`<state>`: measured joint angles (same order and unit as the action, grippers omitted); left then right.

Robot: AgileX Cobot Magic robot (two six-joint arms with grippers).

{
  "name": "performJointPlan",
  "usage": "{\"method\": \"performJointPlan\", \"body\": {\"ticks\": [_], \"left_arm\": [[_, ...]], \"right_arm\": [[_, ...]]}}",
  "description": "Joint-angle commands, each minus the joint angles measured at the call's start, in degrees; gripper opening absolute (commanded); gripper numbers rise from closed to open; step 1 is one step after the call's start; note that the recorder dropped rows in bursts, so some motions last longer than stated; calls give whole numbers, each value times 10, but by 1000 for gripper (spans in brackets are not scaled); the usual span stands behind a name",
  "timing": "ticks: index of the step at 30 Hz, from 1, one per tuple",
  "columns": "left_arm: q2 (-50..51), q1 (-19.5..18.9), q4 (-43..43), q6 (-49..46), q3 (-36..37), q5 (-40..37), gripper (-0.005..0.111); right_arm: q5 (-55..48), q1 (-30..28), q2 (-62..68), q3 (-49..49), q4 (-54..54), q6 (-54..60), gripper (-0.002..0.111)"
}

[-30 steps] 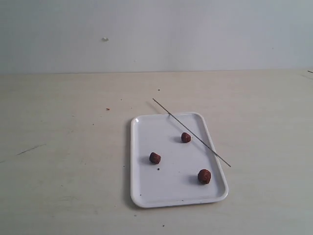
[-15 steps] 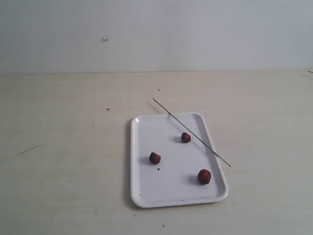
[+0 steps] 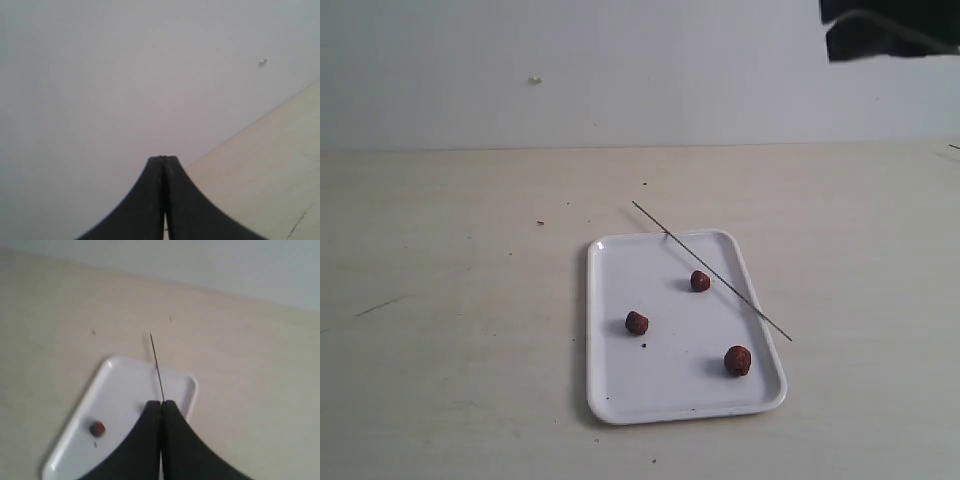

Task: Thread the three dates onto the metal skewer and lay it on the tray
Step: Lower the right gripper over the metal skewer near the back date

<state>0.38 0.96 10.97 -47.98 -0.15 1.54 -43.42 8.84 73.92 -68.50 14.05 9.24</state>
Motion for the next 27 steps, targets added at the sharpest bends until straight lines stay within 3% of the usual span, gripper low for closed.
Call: {"method": "performJointPlan", "body": {"ticks": [1, 3, 12, 16, 27], "left_arm": [[-4, 4, -2, 4, 2, 4, 0], [-4, 4, -2, 4, 2, 4, 0], [-4, 4, -2, 4, 2, 4, 0], [-4, 4, -2, 4, 2, 4, 0], [-4, 4, -2, 4, 2, 4, 0]], "right_arm": [[-172, -2, 136, -85, -75, 8, 8], [-197, -2, 186, -90, -72, 35, 16], [-185, 10, 299, -90, -61, 159, 30], [-104, 31, 347, -91, -42, 178, 37], [-92, 65, 426, -125, -52, 220, 38]]}}
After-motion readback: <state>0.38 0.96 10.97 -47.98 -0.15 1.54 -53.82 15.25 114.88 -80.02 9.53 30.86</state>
